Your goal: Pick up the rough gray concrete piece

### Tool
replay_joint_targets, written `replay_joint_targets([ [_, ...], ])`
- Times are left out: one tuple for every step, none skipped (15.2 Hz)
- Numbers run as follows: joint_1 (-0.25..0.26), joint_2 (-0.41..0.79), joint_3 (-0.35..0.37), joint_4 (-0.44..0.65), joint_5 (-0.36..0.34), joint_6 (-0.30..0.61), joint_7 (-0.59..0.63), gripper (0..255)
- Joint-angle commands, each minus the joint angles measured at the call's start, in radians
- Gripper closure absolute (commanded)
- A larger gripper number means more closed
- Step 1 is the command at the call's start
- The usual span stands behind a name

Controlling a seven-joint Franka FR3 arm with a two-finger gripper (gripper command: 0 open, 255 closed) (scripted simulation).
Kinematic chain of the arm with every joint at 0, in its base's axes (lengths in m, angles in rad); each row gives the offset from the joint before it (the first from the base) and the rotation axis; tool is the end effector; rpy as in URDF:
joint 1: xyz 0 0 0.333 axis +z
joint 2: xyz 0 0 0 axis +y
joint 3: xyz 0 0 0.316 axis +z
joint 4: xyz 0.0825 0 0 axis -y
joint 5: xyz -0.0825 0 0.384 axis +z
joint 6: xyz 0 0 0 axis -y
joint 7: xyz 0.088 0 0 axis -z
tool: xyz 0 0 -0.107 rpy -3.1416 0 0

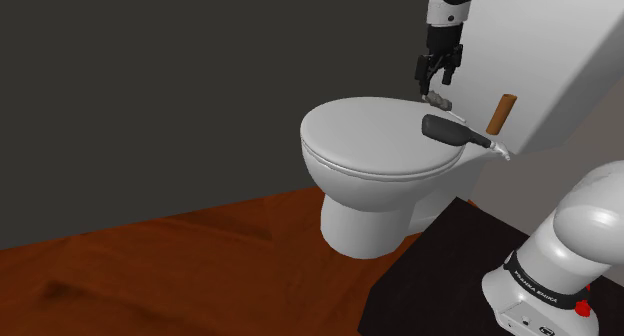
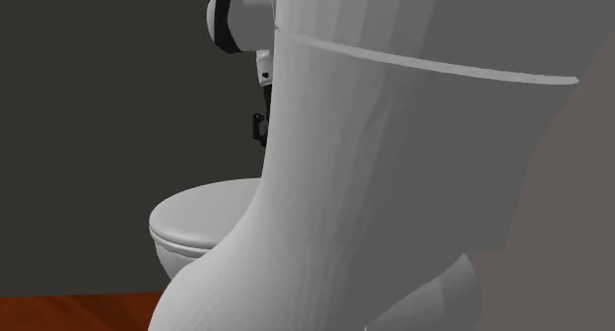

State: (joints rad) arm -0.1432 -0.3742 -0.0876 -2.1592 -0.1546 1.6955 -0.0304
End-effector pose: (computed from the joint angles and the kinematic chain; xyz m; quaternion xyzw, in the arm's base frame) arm 0.4170 -0.1172 0.5418 0.9937 -0.0830 -0.0523 0.0540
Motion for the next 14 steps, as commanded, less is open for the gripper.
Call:
replay_joint_targets([
  [-0.02,0.064,-0.009,0.033,-0.031,0.027,0.022,0],
  [-0.029,0.093,-0.014,0.052,-0.046,0.036,0.033,0],
  [-0.038,0.122,-0.018,0.072,-0.06,0.044,0.043,0],
  [-0.047,0.151,-0.024,0.092,-0.075,0.051,0.054,0],
  [-0.055,0.18,-0.029,0.114,-0.089,0.058,0.065,0],
  [-0.064,0.209,-0.035,0.136,-0.103,0.063,0.075,0],
  [-0.072,0.238,-0.041,0.159,-0.116,0.068,0.086,0],
  [-0.08,0.267,-0.047,0.183,-0.129,0.071,0.096,0],
  [-0.088,0.296,-0.054,0.208,-0.142,0.074,0.106,0],
  [-0.096,0.324,-0.06,0.233,-0.154,0.077,0.115,0],
  [-0.103,0.353,-0.068,0.26,-0.166,0.078,0.125,0],
  [-0.111,0.382,-0.075,0.287,-0.178,0.079,0.134,0],
  [-0.116,0.402,-0.08,0.308,-0.185,0.079,0.14,0],
  [-0.116,0.404,-0.081,0.297,-0.186,0.091,0.143,0],
])
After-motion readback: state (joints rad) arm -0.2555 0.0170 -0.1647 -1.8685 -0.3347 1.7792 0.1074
